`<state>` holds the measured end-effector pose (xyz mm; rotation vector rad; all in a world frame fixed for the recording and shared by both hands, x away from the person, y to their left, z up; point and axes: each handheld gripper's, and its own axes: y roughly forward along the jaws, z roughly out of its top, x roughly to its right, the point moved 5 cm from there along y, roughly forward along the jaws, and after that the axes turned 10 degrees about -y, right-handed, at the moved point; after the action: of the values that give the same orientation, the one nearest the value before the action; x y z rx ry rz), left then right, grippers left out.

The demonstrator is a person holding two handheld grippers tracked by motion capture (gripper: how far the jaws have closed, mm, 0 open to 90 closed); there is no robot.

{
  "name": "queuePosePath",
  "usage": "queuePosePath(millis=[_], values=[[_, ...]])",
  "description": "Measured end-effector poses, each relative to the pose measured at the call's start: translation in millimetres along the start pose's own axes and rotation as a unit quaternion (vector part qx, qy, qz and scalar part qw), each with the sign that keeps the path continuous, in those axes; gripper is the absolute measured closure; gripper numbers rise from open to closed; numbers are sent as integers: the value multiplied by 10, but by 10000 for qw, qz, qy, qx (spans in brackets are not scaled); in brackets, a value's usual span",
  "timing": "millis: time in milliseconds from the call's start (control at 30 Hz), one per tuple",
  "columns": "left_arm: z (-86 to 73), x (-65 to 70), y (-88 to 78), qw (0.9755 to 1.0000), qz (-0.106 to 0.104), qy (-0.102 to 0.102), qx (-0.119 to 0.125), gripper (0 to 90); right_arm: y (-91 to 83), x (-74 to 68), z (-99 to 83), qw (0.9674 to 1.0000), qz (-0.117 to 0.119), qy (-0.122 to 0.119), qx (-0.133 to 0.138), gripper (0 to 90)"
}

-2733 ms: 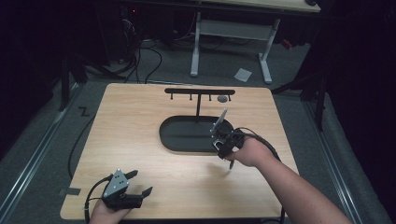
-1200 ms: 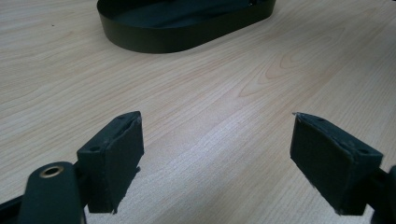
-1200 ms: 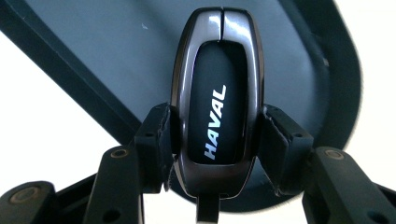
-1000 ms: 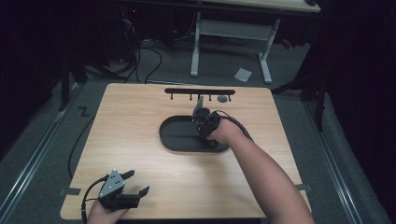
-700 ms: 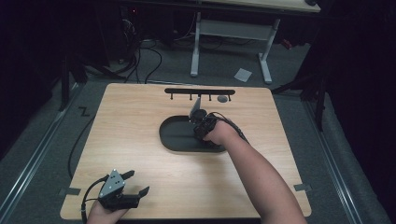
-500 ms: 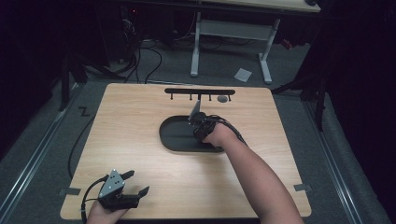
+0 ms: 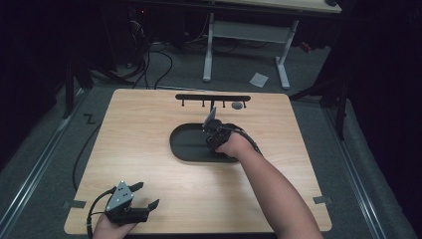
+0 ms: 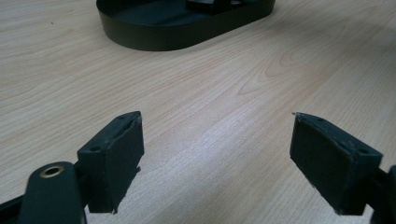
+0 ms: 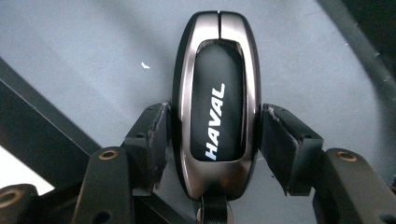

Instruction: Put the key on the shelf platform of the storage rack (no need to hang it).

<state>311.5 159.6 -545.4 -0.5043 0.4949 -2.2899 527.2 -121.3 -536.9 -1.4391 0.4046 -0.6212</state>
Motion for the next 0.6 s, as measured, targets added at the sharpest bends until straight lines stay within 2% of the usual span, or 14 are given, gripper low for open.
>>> queuePosePath(millis=[200,300,367,433,533,600], values=[[0,2,6,10000,0,-8,8,183,-114,-29,13,9997,-78,-76,216,398],[1,8,18,10000,-15,24,-14,183,-189,-71,4,9992,-214,-158,309,390],[2,15,27,10000,-24,30,-23,183,-238,-103,-8,9988,-222,-108,433,388],[3,23,34,10000,-29,39,-27,183,-294,-117,-29,9979,-271,-180,569,388],[2,31,36,9999,-39,66,-65,183,-355,-138,-69,9969,-299,-99,715,388],[1,29,38,10000,-34,60,-61,183,-388,-144,-101,9961,-308,-164,815,388]])
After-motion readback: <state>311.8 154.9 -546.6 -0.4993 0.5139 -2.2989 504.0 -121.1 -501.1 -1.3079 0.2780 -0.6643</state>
